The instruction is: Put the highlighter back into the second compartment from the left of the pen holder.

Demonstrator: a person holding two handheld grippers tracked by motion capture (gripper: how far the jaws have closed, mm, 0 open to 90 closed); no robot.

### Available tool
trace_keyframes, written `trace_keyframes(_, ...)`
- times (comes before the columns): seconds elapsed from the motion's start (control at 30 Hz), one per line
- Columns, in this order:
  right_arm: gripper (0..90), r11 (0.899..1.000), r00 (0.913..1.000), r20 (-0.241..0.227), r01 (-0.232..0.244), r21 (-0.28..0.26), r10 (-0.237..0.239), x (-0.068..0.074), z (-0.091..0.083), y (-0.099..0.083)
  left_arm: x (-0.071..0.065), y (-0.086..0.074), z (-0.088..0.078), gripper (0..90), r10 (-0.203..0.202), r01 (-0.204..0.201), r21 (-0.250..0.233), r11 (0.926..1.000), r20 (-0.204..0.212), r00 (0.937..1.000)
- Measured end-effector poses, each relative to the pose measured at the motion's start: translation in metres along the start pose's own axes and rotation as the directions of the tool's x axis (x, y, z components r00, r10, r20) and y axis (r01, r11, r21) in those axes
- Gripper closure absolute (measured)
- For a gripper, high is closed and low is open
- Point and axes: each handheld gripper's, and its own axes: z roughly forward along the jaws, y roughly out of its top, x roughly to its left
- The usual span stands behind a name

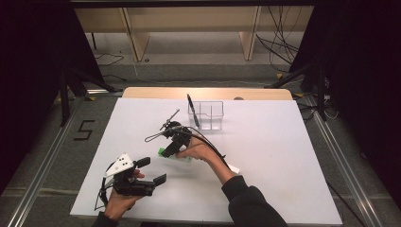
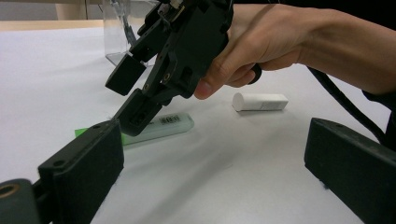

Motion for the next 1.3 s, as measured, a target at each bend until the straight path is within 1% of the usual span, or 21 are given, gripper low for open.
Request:
trace_keyframes(0.17, 26.6, 1.0, 0.9999, -0.004, 0.012, 0.011, -0.012, 0.0, 0.002, -0.001, 0.001, 0.0, 0.001, 4.2, 0.005, -0.005, 0.007, 1.0, -0.002, 1.0)
trace_keyframes(0.23, 27.2, 1.0, 0.9999, -0.007, 0.011, 0.015, -0.011, -0.001, 0.004, 0.0, 0.001, -0.001, 0.0, 4.2, -0.004, 0.004, 0.001, 1.0, -0.002, 1.0)
trace_keyframes(0.3, 27.9, 0.999, 0.9999, -0.006, 0.013, 0.032, -0.013, -0.002, 0.007, 0.0, 0.002, 0.0, -0.001, 4.2, 0.0, 0.0, 0.002, 1.0, -0.004, 1.0)
trace_keyframes(0.37, 28.2, 0.999, 0.9999, -0.005, 0.011, 0.034, -0.011, -0.002, 0.008, 0.0, 0.001, 0.0, -0.001, 4.2, 0.001, -0.001, 0.001, 1.0, -0.004, 1.0)
trace_keyframes(0.5, 30.6, 0.999, 0.9999, -0.005, 0.011, 0.049, -0.011, -0.001, 0.009, 0.001, 0.0, 0.0, -0.001, 4.2, 0.012, -0.012, 0.002, 0.9999, 0.001, 0.9999)
trace_keyframes(0.57, 31.9, 0.998, 0.9998, 0.001, 0.021, 0.058, -0.021, -0.002, 0.009, 0.001, 0.0, 0.0, -0.002, 4.2, 0.01, -0.01, 0.002, 0.9999, 0.001, 0.9999)
trace_keyframes(0.6, 32.4, 0.998, 0.9999, 0.005, 0.015, 0.061, -0.016, -0.002, 0.009, 0.001, 0.0, 0.0, -0.002, 4.2, 0.01, -0.01, 0.002, 1.0, 0.001, 1.0)
trace_keyframes(0.63, 32.8, 0.998, 0.9997, 0.008, 0.023, 0.066, -0.024, -0.002, 0.01, 0.001, 0.0, 0.0, -0.003, 4.2, 0.009, -0.009, 0.002, 1.0, 0.001, 1.0)
trace_keyframes(0.77, 35.0, 0.997, 0.9998, 0.006, 0.02, 0.079, -0.021, -0.001, 0.013, 0.002, 0.0, 0.0, -0.003, 4.2, 0.013, -0.013, -0.001, 0.9999, 0.003, 0.9999)
trace_keyframes(0.83, 37.0, 0.994, 0.9991, 0.008, 0.04, 0.1, -0.041, 0.002, 0.015, 0.003, 0.0, 0.0, -0.003, 4.2, 0.013, -0.013, 0.001, 0.9999, 0.003, 0.9999)
trace_keyframes(0.87, 37.6, 0.994, 0.9989, 0.008, 0.046, 0.102, -0.047, 0.002, 0.016, 0.004, -0.001, 0.0, -0.003, 4.2, 0.013, -0.013, 0.001, 0.9999, 0.003, 0.9999)
trace_keyframes(0.97, 39.1, 0.994, 0.999, 0.008, 0.042, 0.105, -0.043, 0.004, 0.018, 0.005, -0.001, 0.0, -0.002, 4.2, 0.015, -0.015, 0.0, 0.9999, 0.005, 0.9999)
trace_keyframes(1.0, 40.1, 0.993, 0.9985, 0.011, 0.052, 0.106, -0.053, 0.004, 0.019, 0.005, -0.001, 0.0, -0.002, 4.2, 0.015, -0.015, 0.002, 0.9999, 0.005, 0.9999)
trace_keyframes(1.1, 42.6, 0.991, 0.9979, 0.02, 0.058, 0.124, -0.061, 0.005, 0.021, 0.005, 0.0, 0.0, -0.003, 4.2, 0.015, -0.015, 0.002, 0.9999, 0.006, 0.9999)
trace_keyframes(1.13, 45.2, 0.989, 0.9979, 0.026, 0.056, 0.134, -0.06, 0.005, 0.023, 0.006, 0.0, 0.0, -0.003, 4.2, 0.014, -0.014, 0.002, 0.9999, 0.006, 0.9999)
trace_keyframes(1.17, 45.2, 0.989, 0.9979, 0.026, 0.056, 0.134, -0.06, 0.005, 0.023, 0.006, 0.0, 0.0, -0.003, 4.2, 0.014, -0.014, 0.0, 0.9999, 0.006, 0.9999)
trace_keyframes(1.2, 47.1, 0.99, 0.998, 0.034, 0.049, 0.131, -0.054, 0.005, 0.025, 0.006, 0.0, 0.0, -0.004, 4.2, 0.015, -0.015, -0.001, 0.9999, 0.005, 0.9999)
trace_keyframes(1.23, 47.9, 0.989, 0.9975, 0.036, 0.056, 0.139, -0.061, 0.005, 0.025, 0.006, 0.0, 0.0, -0.004, 4.2, 0.013, -0.013, -0.002, 0.9999, 0.005, 0.9999)
trace_keyframes(1.3, 49.6, 0.989, 0.9973, 0.041, 0.054, 0.136, -0.06, 0.006, 0.026, 0.006, -0.001, 0.0, -0.004, 4.2, 0.014, -0.014, -0.003, 0.9999, 0.006, 0.9999)
